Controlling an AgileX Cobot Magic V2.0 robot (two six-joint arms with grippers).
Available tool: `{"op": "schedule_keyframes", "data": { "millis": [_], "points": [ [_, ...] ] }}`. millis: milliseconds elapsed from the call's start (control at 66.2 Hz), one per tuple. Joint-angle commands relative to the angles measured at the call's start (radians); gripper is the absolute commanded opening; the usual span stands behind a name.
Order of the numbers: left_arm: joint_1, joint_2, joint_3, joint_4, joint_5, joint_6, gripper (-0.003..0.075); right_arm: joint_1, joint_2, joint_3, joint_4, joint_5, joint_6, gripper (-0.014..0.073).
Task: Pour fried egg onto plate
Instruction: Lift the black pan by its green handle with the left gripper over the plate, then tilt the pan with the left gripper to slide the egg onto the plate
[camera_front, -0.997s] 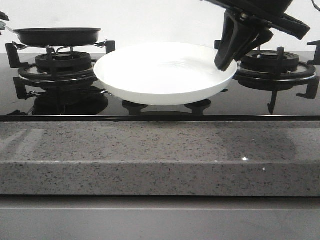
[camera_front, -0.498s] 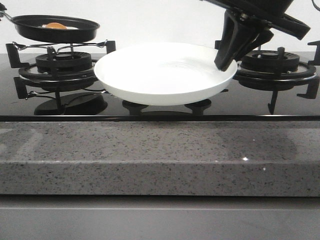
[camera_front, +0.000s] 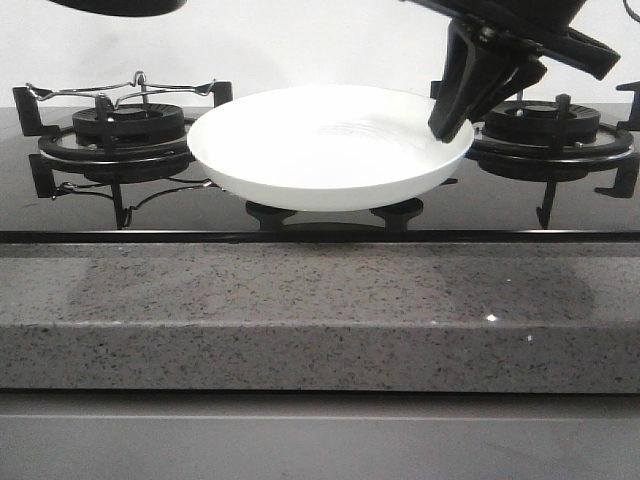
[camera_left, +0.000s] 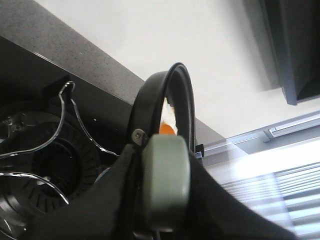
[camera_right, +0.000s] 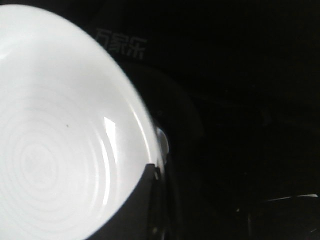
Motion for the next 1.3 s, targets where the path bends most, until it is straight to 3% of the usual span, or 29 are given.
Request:
{"op": "schedule_keyframes", "data": {
  "millis": [0, 302, 529, 740, 951, 1284],
  "points": [
    [-0.023, -0.106, 0.021, -0.103, 0.074, 0.033, -0.002, -0.002, -0.046, -0.026, 0.019, -0.032, -0.011, -0.011],
    [-0.137, -0.253, 0.259, -0.103, 0.024, 0.156, -0.002, -0.002, -0.046, -0.026, 0.019, -0.032, -0.011, -0.011],
    [-0.258, -0.315, 0.295, -0.076, -0.045, 0.218, -0.002, -0.002, -0.046, -0.026, 0.019, -0.032, -0.011, -0.011],
    [-0.388, -0.399, 0.295, 0.028, -0.266, 0.301, -0.002, -0.002, -0.046, -0.026, 0.019, -0.032, -0.011, -0.011],
    [-0.521, -0.477, 0.247, 0.129, -0.399, 0.416, -0.002, -0.002, -0.046, -0.026, 0.019, -0.032, -0.011, -0.011],
    [-0.752, -0.52, 0.214, 0.459, -0.612, 0.571, -0.002, -0.002, -0.046, -0.026, 0.019, -0.032, -0.011, -0.011]
  ]
}}
